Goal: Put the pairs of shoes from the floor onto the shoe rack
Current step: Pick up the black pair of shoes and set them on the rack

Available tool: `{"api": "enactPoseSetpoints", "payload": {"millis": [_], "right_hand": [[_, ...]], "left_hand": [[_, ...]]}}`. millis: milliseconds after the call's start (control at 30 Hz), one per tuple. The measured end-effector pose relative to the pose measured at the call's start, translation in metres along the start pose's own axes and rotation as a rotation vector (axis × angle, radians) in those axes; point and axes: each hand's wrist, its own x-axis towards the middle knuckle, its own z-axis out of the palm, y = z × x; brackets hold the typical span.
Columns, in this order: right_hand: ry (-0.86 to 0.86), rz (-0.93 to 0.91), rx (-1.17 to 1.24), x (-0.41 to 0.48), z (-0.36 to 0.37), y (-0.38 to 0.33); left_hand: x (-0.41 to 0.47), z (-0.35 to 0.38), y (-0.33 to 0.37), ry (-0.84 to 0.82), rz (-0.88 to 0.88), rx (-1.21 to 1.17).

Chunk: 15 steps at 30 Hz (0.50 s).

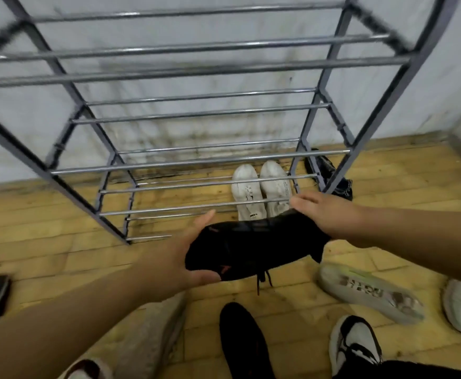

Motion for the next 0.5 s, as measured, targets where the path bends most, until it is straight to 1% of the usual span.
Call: {"api": "enactPoseSetpoints", "payload": {"millis": [67, 133, 200, 267, 400, 500], "right_hand": [[0.047, -0.049, 0.041, -0.034, -0.007, -0.031], [0.025, -0.090, 0.102, -0.071, -0.011, -0.060], [-0.015, -0.186, 0.138, -0.109, -0.014, -0.084], [-0.047, -0.307, 0.132, -0.143, -0.015, -0.105], [-0.076, -0.545, -0.093, -0.193, -0.009, -0.122], [-0.154, -0.598, -0.238, -0.204, 0.007, -0.118]], "left_hand": [[-0.029, -0.031, 0.018, -0.001, 0.055, 0.107], [-0.058, -0.059, 0.033, 0.028, 0.104, 0.190], [-0.085, -0.087, 0.044, 0.061, 0.139, 0.185], [-0.110, -0.110, 0.051, 0.065, 0.137, 0.161], [-0.150, -0.134, 0.049, 0.097, 0.131, 0.145], [-0.163, -0.136, 0.044, 0.063, 0.085, 0.111]]}}
